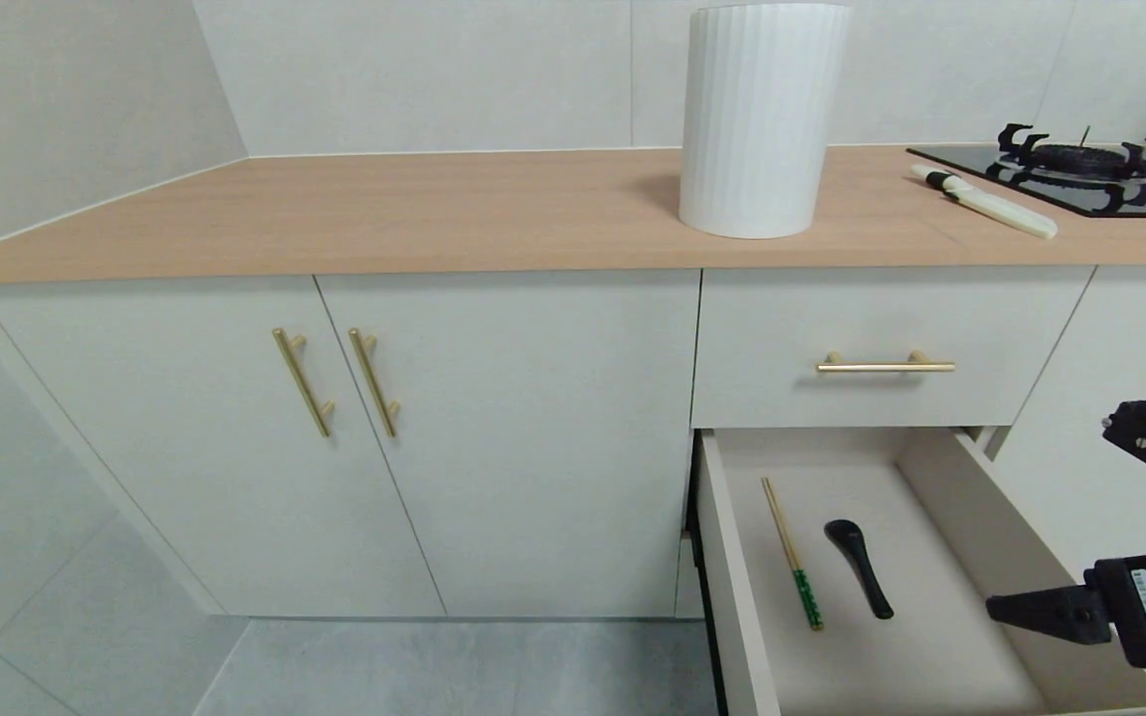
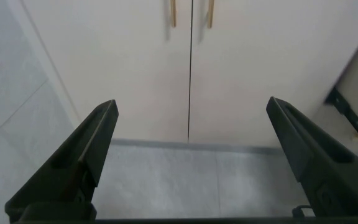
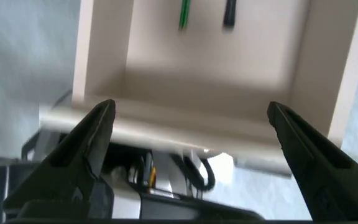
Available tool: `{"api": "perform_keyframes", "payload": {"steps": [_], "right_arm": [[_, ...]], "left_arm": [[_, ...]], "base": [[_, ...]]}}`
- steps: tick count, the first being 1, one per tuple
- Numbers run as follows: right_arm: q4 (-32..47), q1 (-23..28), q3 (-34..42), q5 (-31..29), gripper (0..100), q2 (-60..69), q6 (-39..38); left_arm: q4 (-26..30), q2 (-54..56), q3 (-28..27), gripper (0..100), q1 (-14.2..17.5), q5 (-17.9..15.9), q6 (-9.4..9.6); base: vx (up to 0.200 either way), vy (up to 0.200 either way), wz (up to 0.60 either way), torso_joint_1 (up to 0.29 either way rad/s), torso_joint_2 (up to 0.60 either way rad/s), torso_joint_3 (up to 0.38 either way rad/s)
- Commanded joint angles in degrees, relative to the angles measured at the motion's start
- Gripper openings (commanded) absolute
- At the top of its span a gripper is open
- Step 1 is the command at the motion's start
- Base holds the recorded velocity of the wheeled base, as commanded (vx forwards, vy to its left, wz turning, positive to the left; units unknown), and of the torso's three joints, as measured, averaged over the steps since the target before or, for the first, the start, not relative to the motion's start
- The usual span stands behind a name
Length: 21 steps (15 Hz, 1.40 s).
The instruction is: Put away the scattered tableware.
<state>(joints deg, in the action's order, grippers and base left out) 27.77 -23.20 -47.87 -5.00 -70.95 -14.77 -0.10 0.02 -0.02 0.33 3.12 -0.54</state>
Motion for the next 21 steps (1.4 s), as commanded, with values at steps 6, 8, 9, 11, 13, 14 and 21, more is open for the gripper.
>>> {"api": "perform_keyframes", "payload": {"steps": [6,8,9,11,13,14,21], "right_arm": [[15.74,-4.40,-4.86,-0.10,100,-6.04,-1.31],[23.29,-6.77,-8.82,0.25,100,-8.33,-4.56],[25.93,-8.71,-9.52,0.43,100,-10.09,-5.62],[26.11,-9.23,-9.17,1.92,100,-13.87,-5.79],[26.19,-9.23,-8.47,3.68,100,-18.44,-5.70],[26.11,-9.23,-8.11,3.68,100,-20.63,-5.70],[24.17,-8.44,-7.15,3.68,100,-28.02,-5.70]], "left_arm": [[0.01,-0.02,0.02,100,0.02,0.04,0.01],[0.01,-0.02,0.02,100,0.02,0.04,0.01],[0.01,-0.02,0.02,100,0.02,0.04,0.01],[0.01,-0.02,0.02,100,0.02,0.04,0.01],[0.01,-0.02,0.02,100,0.02,0.04,0.01],[0.01,-0.02,0.02,100,0.02,0.04,0.01],[0.01,-0.02,0.02,100,0.02,0.04,0.01]], "base": [[0.000,0.000,0.00,0.000,0.00,0.000],[0.000,0.000,0.00,0.000,0.00,0.000],[0.000,0.000,0.00,0.000,0.00,0.000],[0.000,0.000,0.00,0.000,0.00,0.000],[0.000,0.000,0.00,0.000,0.00,0.000],[0.000,0.000,0.00,0.000,0.00,0.000],[0.000,0.000,0.00,0.000,0.00,0.000]]}}
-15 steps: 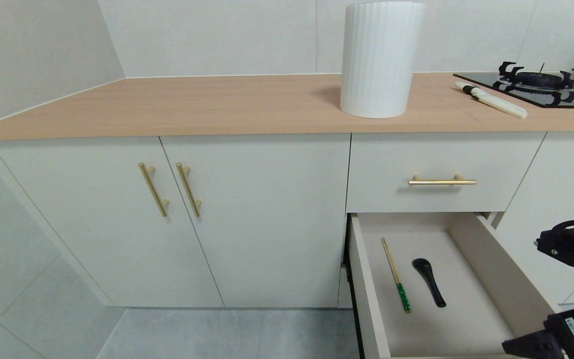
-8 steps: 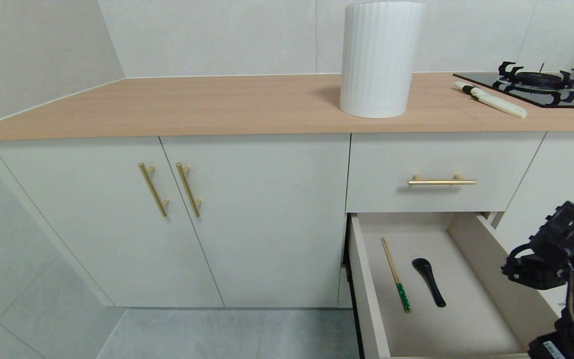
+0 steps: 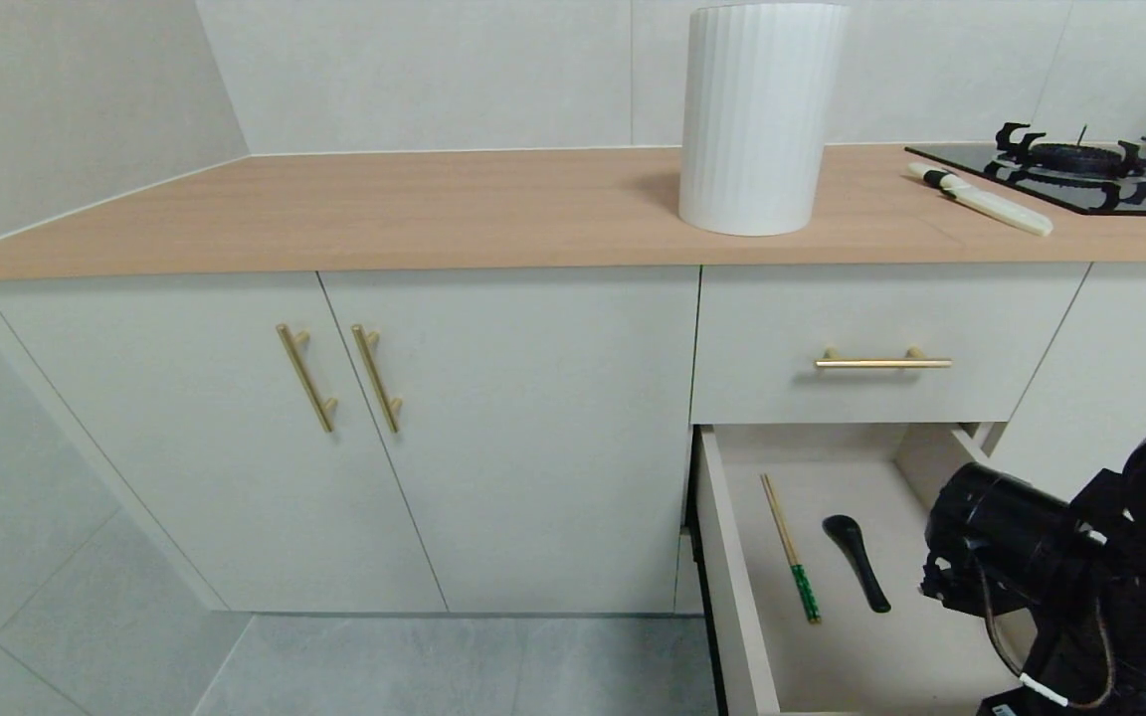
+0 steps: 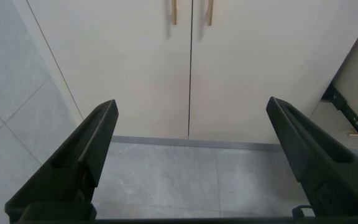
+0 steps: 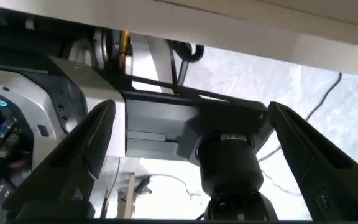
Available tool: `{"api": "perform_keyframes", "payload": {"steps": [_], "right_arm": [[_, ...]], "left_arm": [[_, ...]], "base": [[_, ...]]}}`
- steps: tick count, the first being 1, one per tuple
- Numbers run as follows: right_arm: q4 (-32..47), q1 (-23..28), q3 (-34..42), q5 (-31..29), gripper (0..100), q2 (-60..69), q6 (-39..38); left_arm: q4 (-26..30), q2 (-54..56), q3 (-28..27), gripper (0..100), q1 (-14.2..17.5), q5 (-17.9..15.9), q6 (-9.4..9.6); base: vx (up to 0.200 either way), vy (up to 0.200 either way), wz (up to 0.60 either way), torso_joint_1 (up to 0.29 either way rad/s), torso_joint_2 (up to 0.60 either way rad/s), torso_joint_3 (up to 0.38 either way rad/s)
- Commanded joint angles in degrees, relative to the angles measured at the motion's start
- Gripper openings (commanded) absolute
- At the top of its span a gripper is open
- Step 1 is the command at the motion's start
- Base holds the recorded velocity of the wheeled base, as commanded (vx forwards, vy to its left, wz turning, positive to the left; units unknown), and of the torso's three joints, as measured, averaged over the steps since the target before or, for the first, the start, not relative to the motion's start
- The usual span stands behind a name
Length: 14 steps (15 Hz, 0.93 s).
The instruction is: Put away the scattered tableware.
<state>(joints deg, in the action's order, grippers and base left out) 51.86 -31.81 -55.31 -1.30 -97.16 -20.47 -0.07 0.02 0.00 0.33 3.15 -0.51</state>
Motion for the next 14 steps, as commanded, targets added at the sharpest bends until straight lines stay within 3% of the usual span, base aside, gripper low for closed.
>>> {"api": "perform_keyframes", "payload": {"steps": [1,14], "right_arm": [[-1.41,0.78,0.82,-0.10,100,-2.60,-0.01],[-23.21,5.44,8.81,-6.78,100,-2.86,0.08]], "left_arm": [[-0.01,-0.02,0.00,100,0.02,0.02,-0.02],[-0.01,-0.02,0.00,100,0.02,0.02,-0.02]], "base": [[0.000,0.000,0.00,0.000,0.00,0.000],[0.000,0.000,0.00,0.000,0.00,0.000]]}}
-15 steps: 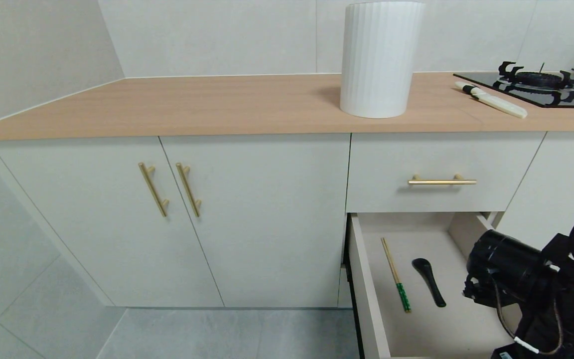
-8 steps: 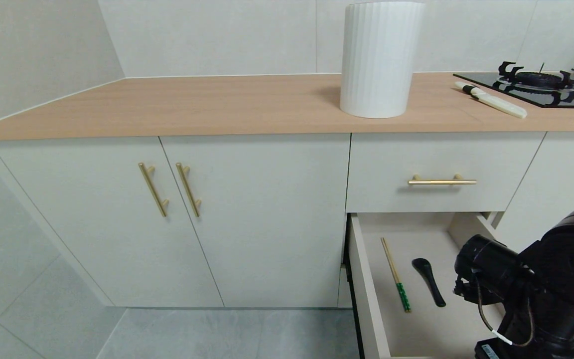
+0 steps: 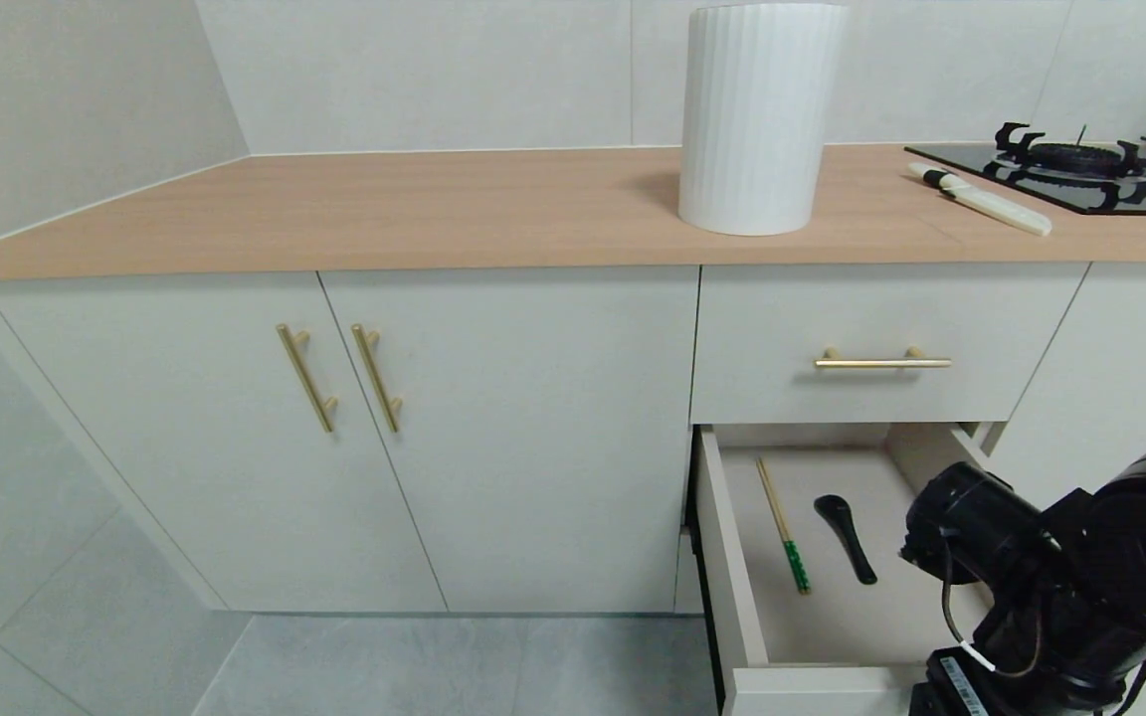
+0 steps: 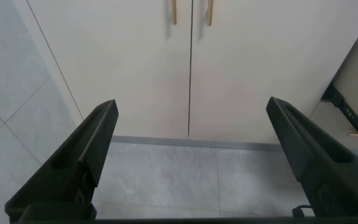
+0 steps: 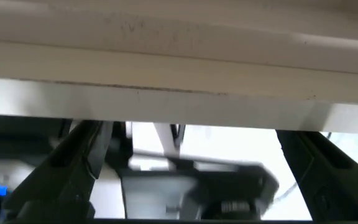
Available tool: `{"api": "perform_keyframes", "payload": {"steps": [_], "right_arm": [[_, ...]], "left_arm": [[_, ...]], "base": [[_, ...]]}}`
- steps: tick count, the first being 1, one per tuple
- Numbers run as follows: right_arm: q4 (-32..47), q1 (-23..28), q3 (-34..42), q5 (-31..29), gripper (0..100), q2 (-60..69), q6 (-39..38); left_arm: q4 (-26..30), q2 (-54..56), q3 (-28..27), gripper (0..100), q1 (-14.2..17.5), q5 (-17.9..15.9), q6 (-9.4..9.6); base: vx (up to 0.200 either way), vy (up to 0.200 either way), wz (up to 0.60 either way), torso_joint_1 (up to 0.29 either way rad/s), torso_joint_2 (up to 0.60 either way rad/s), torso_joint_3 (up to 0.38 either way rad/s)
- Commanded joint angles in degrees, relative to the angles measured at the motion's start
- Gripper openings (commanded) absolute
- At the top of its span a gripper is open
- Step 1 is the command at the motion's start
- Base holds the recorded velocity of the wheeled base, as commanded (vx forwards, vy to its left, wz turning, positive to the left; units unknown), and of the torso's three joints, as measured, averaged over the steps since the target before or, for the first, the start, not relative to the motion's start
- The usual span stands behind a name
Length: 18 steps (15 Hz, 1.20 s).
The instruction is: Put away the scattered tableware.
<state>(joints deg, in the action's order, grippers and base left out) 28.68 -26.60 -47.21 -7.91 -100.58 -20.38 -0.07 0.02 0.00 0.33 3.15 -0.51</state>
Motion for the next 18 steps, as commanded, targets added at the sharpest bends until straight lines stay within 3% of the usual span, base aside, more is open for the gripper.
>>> {"api": "perform_keyframes", "payload": {"steps": [1,8,18], "right_arm": [[-1.70,0.41,1.25,-0.61,100,0.74,-0.01],[-21.92,3.57,6.87,-3.43,100,1.36,0.34],[-42.31,8.32,6.43,-3.69,100,-6.99,3.24]], "left_arm": [[-0.01,-0.02,0.00,100,0.02,0.02,-0.02],[-0.01,-0.02,0.00,100,0.02,0.02,-0.02],[-0.01,-0.02,0.00,100,0.02,0.02,-0.02]], "base": [[0.000,0.000,0.00,0.000,0.00,0.000],[0.000,0.000,0.00,0.000,0.00,0.000],[0.000,0.000,0.00,0.000,0.00,0.000]]}}
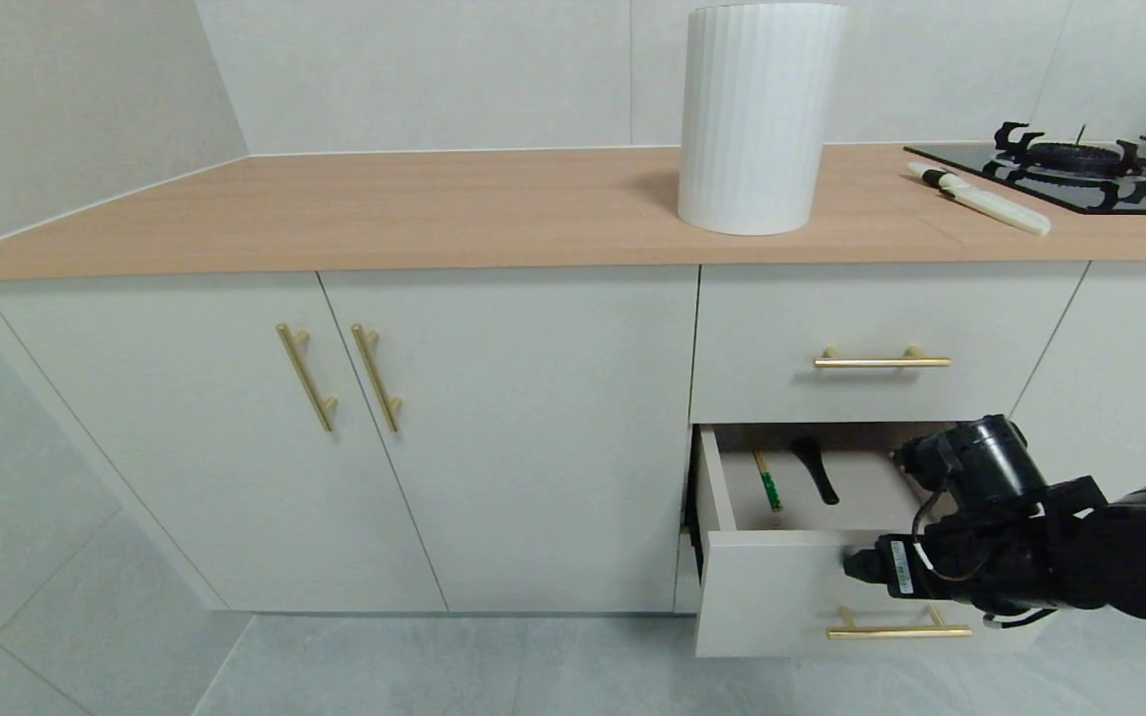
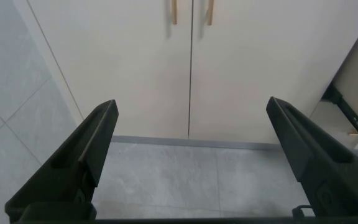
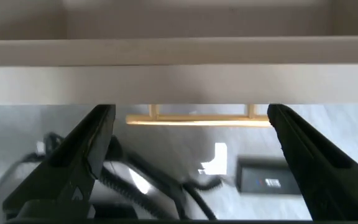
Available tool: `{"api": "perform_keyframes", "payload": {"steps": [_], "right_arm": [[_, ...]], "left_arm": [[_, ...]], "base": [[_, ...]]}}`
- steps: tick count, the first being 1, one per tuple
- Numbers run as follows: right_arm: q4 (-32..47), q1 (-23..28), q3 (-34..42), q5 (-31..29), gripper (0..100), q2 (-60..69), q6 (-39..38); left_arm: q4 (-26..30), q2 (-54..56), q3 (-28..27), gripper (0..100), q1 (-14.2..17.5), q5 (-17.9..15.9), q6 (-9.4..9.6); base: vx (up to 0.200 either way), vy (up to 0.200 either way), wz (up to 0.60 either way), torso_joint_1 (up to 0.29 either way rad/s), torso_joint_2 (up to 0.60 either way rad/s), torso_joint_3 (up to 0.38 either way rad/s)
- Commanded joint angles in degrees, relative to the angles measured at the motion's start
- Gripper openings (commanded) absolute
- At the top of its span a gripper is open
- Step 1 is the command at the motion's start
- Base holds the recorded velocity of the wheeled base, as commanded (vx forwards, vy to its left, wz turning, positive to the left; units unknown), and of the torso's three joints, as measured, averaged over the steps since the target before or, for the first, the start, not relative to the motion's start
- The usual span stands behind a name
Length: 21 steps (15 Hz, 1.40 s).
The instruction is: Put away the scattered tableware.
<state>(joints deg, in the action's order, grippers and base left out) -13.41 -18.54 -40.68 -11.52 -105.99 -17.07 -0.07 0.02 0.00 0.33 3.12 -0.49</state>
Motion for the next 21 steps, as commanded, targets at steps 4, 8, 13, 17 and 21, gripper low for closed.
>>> {"api": "perform_keyframes", "payload": {"steps": [4,8,13,17,21], "right_arm": [[-8.74,1.58,-0.10,-0.17,100,-4.85,1.16],[-19.29,2.28,0.07,-0.70,100,-8.98,1.51],[-31.85,2.72,0.25,-5.00,100,-15.57,1.33],[-46.71,3.34,0.34,-7.38,100,-21.54,1.42],[-51.89,3.95,-0.19,-8.34,100,-24.44,1.51]], "left_arm": [[-0.01,-0.02,0.00,100,0.02,0.04,-0.04],[-0.01,-0.02,0.00,100,0.02,0.04,-0.04],[-0.01,-0.02,0.00,100,0.02,0.04,-0.04],[-0.01,-0.02,0.00,100,0.02,0.04,-0.04],[-0.01,-0.02,0.00,100,0.02,0.04,-0.04]], "base": [[0.000,0.000,0.00,0.000,0.00,0.000],[0.000,0.000,0.00,0.000,0.00,0.000],[0.000,0.000,0.00,0.000,0.00,0.000],[0.000,0.000,0.00,0.000,0.00,0.000],[0.000,0.000,0.00,0.000,0.00,0.000]]}}
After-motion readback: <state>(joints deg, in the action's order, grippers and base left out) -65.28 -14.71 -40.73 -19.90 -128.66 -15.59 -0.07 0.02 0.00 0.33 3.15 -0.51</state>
